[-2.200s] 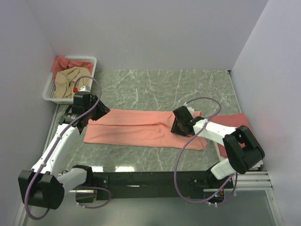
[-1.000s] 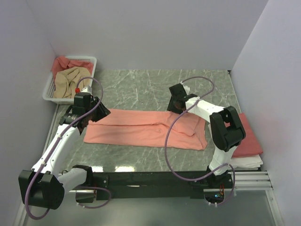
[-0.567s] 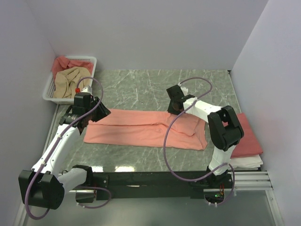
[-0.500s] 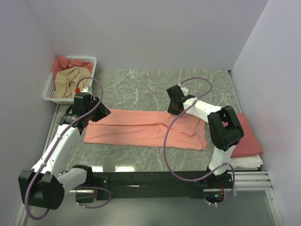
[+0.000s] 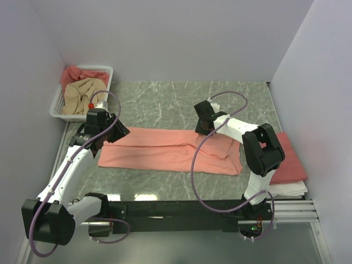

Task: Fold and stack the t-shirts
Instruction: Fold the tshirt

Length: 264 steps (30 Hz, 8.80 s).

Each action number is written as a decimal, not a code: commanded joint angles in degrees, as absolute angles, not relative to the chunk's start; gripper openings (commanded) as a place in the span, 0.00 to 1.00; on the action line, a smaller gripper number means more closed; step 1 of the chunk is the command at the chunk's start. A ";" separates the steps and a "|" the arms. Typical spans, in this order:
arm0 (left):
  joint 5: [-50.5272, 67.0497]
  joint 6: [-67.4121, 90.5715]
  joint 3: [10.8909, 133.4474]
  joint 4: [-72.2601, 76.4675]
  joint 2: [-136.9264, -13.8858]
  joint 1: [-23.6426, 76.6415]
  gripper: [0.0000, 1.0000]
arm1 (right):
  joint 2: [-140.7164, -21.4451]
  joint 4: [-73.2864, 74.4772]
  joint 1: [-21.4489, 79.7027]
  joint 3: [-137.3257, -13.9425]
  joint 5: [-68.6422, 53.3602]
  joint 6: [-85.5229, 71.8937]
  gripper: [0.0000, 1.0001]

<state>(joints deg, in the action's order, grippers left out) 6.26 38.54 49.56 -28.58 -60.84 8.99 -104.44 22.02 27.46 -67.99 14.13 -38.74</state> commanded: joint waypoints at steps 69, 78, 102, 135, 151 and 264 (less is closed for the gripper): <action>6.68 50.18 61.52 -15.12 -87.89 38.76 0.40 | -85.95 17.05 21.35 -51.42 5.72 -31.99 0.34; 6.94 50.10 61.52 -15.21 -88.33 38.85 0.38 | -85.35 18.10 26.81 -47.99 5.37 -30.76 0.33; 9.49 49.40 65.39 -14.41 -97.11 42.62 0.37 | -53.18 31.28 34.37 -37.08 13.34 -44.29 0.31; 10.55 48.34 71.72 -15.38 -102.74 46.67 0.33 | -55.73 21.01 19.07 -24.61 0.18 -43.41 0.24; 13.54 49.22 74.36 -12.83 -110.74 50.45 0.31 | -47.88 24.35 19.16 -26.70 3.42 -47.29 0.25; -13.10 62.14 45.45 -31.29 -76.03 54.49 0.26 | -110.29 26.19 28.04 -79.89 2.37 -37.18 0.46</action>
<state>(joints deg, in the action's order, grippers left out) -12.01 63.59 46.92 -29.54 -78.50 53.84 -108.40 30.72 27.94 -82.41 2.42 -34.63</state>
